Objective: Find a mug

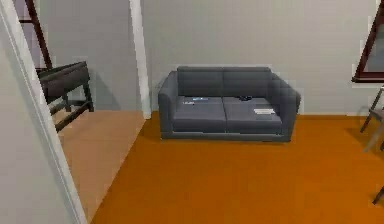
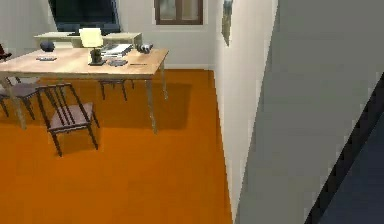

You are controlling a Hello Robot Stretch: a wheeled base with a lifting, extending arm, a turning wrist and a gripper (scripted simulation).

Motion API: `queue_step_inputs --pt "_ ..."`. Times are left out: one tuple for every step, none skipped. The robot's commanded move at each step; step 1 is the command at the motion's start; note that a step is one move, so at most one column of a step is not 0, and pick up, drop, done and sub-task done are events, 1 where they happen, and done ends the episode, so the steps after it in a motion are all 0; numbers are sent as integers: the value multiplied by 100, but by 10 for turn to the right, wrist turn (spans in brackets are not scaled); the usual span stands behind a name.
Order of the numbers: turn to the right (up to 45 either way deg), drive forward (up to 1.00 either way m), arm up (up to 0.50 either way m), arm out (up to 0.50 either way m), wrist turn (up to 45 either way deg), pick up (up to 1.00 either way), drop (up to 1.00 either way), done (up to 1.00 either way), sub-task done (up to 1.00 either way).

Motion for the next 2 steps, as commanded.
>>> queue_step_inputs --pt "0 100 0 0 0 0 0 0 0" --pt "150 0 0 0 0 0 0 0 0"
